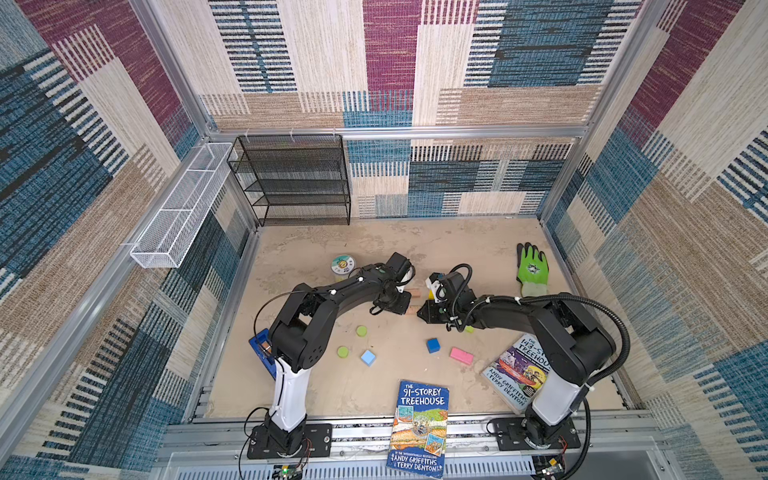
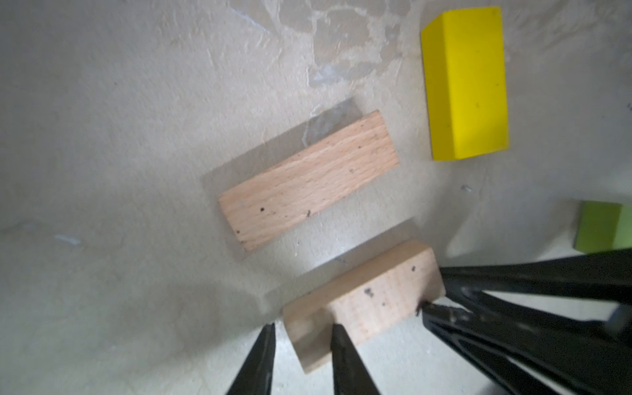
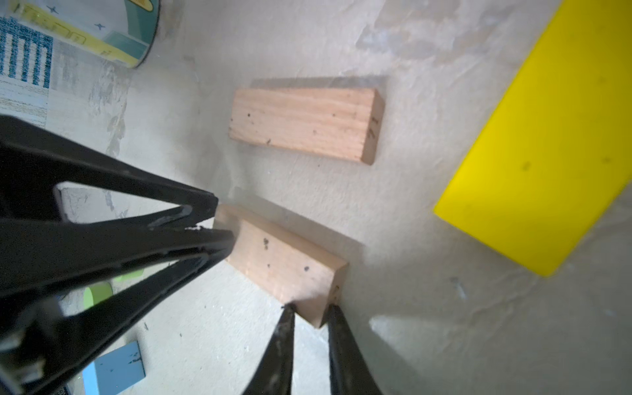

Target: Build the wood block tower

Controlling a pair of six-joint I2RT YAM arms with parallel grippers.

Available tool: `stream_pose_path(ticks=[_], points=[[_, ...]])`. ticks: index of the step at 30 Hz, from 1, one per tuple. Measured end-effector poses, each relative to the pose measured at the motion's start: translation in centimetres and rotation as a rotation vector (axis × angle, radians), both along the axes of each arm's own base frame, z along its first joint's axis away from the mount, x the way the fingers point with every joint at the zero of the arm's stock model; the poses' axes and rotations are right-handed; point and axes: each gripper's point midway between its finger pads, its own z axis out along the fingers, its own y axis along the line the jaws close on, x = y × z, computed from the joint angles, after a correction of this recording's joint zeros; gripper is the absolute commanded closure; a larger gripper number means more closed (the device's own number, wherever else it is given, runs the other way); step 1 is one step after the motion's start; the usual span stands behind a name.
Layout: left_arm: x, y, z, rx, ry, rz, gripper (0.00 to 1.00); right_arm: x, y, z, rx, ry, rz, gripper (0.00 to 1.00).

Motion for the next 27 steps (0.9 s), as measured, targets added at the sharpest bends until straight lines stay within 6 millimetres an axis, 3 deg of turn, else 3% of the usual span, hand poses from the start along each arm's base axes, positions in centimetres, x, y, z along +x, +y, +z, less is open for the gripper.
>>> stream_pose_path(ticks=[27], points=[[1.7, -0.9, -0.1, -0.017, -0.024, 0.025, 0.73, 1.0, -0.2, 0.0, 0.017, 0.01, -0.031, 0.85]])
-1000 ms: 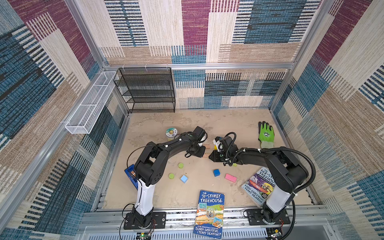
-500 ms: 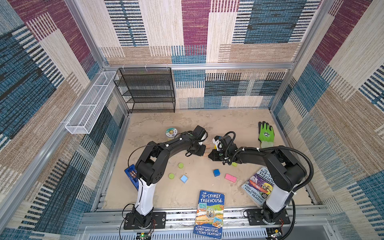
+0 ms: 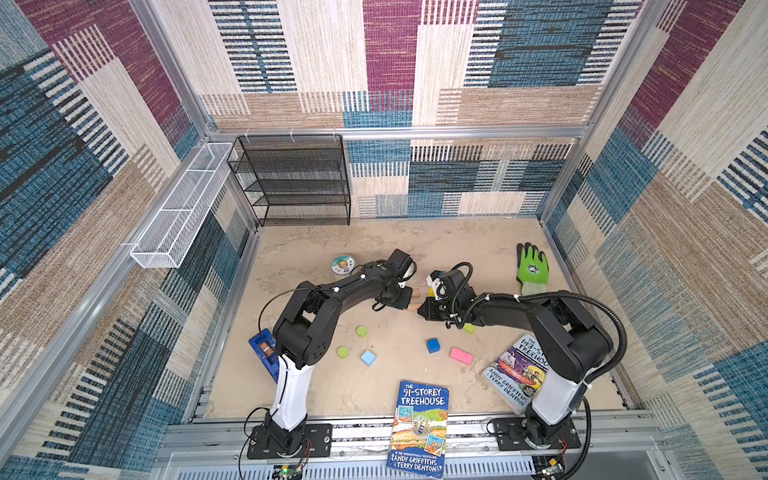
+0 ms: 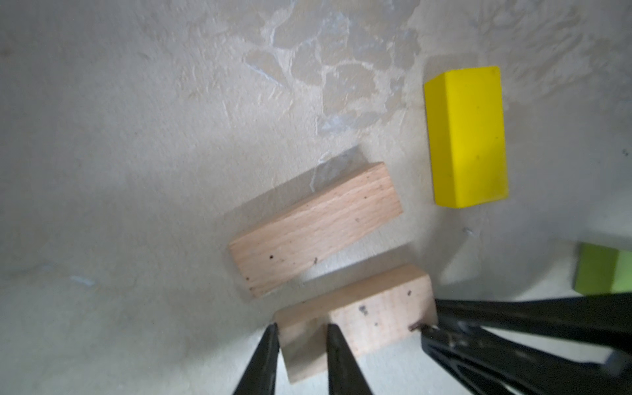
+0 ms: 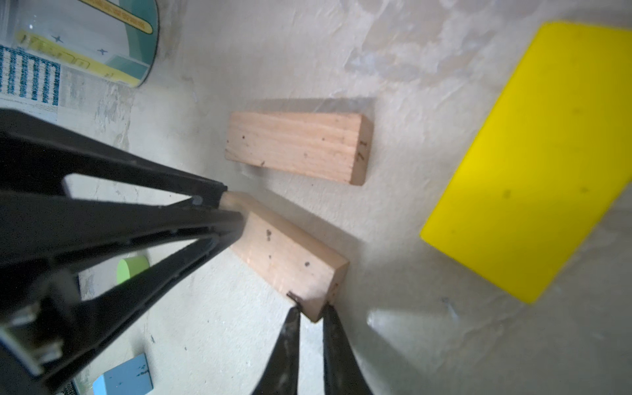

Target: Build the wood block tower

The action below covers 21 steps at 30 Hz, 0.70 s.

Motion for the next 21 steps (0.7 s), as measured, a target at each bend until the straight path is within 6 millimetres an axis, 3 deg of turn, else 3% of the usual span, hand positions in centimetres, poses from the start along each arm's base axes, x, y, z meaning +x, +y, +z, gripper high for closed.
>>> stream_pose_path(ticks=[21], points=[[1.6, 0.2, 0.0, 0.018, -0.046, 0.041, 0.72, 1.8, 0.2, 0.0, 0.032, -0.023, -0.047, 0.87]])
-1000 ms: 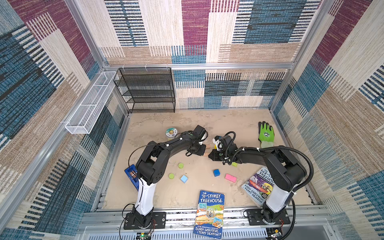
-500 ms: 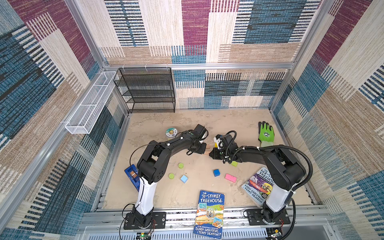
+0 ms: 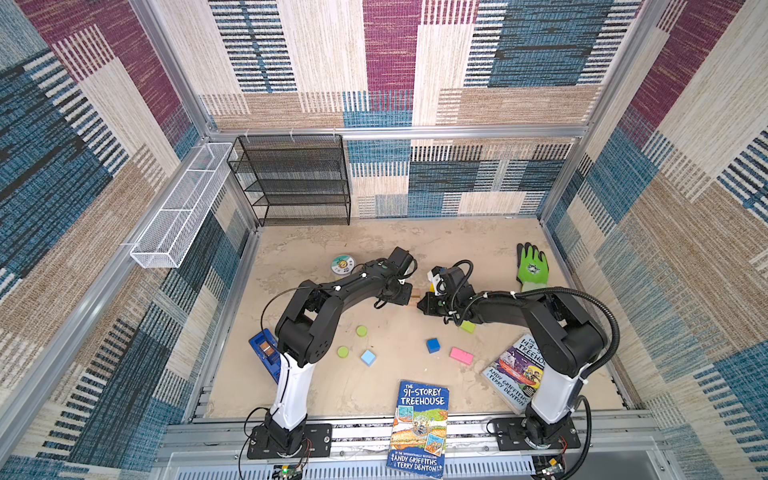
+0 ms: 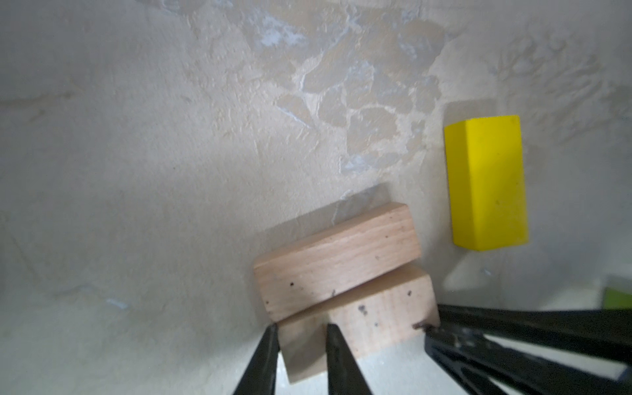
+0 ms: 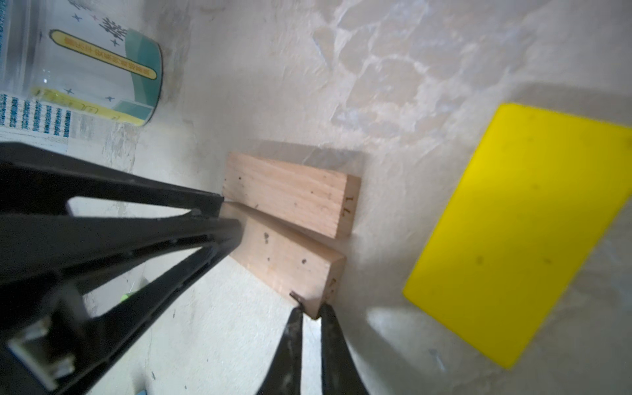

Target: Build the wood block tower

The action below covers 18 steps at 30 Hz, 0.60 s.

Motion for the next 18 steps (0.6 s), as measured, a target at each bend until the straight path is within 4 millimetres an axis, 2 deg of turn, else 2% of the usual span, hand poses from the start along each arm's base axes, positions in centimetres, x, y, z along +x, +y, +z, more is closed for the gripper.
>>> stream_pose_path(ticks=[18], points=[[0.09, -0.09, 0.05, -0.005, 0.001, 0.007, 0.7, 0.35, -0.31, -0.07, 0.01, 0.006, -0.016, 0.87]])
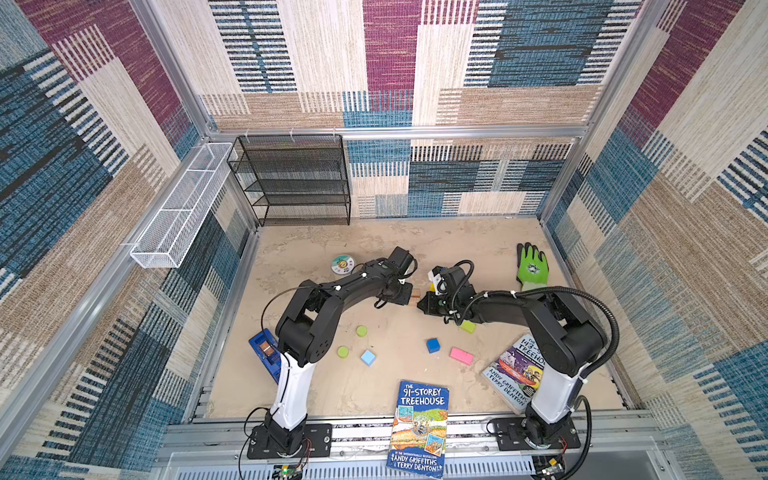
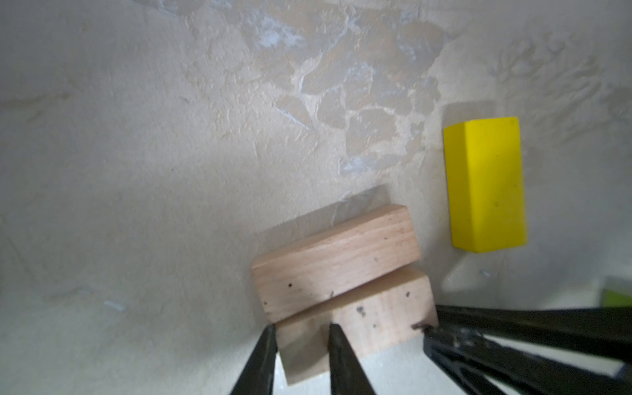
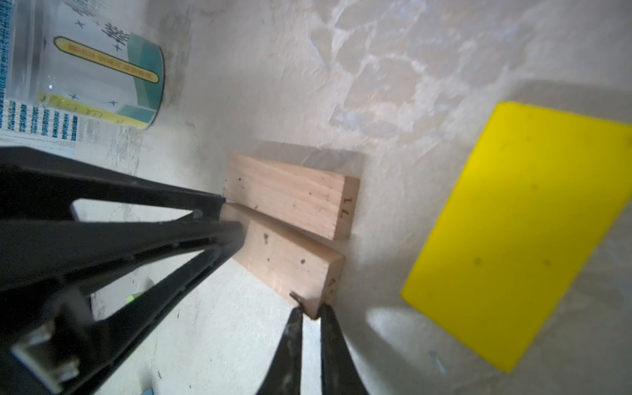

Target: Build the wood block tower

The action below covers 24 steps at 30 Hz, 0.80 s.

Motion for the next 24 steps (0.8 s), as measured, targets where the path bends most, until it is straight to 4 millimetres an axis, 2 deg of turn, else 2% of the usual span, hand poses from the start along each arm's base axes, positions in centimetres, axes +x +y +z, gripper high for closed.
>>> stream_pose_path(ticks=[19, 24], points=[[0.1, -0.05, 0.0, -0.003, 0.005, 0.014, 0.69, 0.24, -0.08, 0.03, 0.011, 0.0, -0.011, 0.86], [0.1, -0.08, 0.02, -0.005, 0.006, 0.014, 0.65, 0.36, -0.18, 0.03, 0.007, -0.005, -0.018, 0.84]])
